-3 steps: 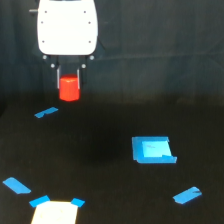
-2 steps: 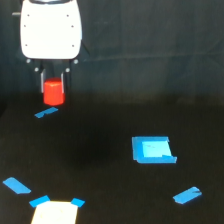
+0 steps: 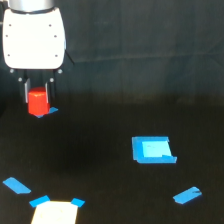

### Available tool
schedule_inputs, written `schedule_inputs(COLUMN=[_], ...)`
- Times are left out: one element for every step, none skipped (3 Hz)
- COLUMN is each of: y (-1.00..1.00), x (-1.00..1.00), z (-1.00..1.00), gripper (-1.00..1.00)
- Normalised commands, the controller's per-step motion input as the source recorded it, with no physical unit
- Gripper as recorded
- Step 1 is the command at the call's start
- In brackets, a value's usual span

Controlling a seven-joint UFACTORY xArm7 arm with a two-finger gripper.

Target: Pick up the red object from the table

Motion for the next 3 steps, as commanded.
schedule_inputs(y=[0.41,0.22,0.16], x=[-0.08,-0.42,0.35], z=[1.0,0.84,0.17], gripper=[-0.97,-1.0,-1.0])
